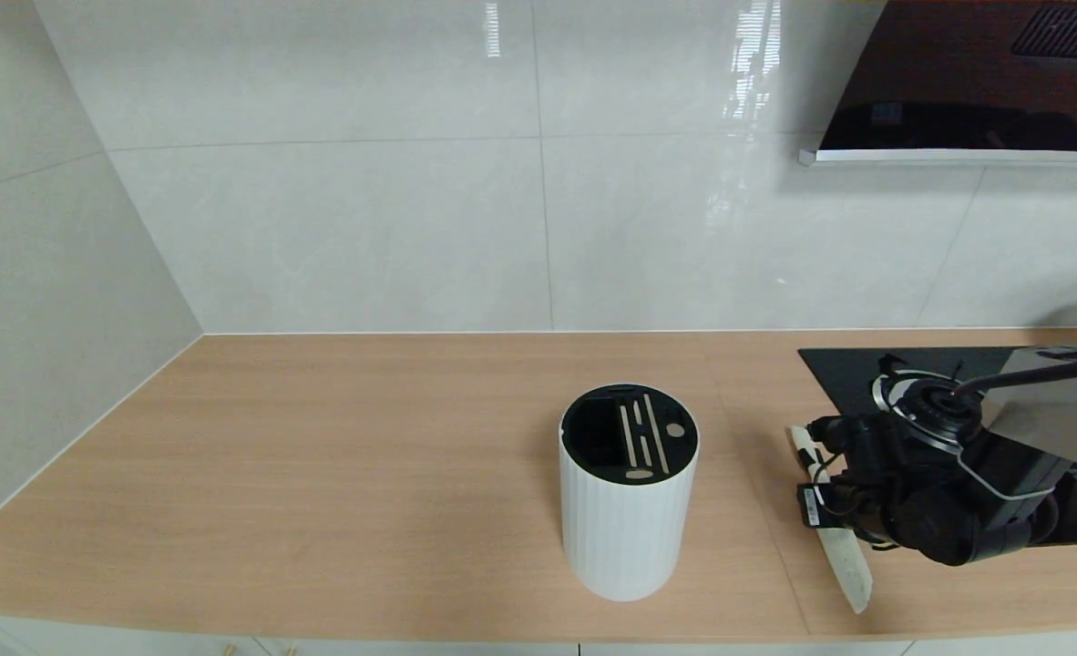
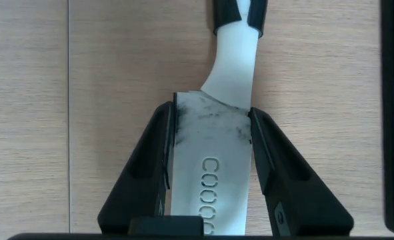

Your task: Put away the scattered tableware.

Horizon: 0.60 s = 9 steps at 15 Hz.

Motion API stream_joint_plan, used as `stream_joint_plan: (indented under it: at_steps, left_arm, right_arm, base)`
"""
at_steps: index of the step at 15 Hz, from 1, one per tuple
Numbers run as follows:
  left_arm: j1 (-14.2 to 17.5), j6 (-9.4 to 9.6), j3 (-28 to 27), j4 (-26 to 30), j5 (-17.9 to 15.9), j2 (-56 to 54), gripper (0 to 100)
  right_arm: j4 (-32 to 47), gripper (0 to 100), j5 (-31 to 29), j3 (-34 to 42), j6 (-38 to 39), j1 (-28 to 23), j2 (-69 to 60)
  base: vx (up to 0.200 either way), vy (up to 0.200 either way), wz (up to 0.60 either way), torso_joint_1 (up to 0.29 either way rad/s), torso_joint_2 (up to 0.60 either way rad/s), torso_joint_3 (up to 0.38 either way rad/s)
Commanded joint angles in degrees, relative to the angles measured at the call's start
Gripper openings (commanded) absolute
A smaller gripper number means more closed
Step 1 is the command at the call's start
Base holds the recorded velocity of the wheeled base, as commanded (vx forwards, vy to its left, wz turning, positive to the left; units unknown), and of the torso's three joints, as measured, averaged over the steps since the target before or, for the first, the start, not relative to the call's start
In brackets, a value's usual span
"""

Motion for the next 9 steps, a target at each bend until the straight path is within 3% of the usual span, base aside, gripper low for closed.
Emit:
stream_joint_plan:
  at_steps: [1,9]
  left_arm:
    - [0.0,0.1,-0.02,0.05,0.02,-0.01,100]
    - [0.0,0.27,-1.42,-0.21,-0.42,-0.01,100]
  right_arm:
    - [-0.09,0,0.05,0.09,0.54,0.03,-2.36]
    - [-0.53,0,0.05,2.55,0.81,0.03,-16.07]
  base:
    - [0.0,0.0,0.0,0.0,0.0,0.0]
    - [0.0,0.0,0.0,0.0,0.0,0.0]
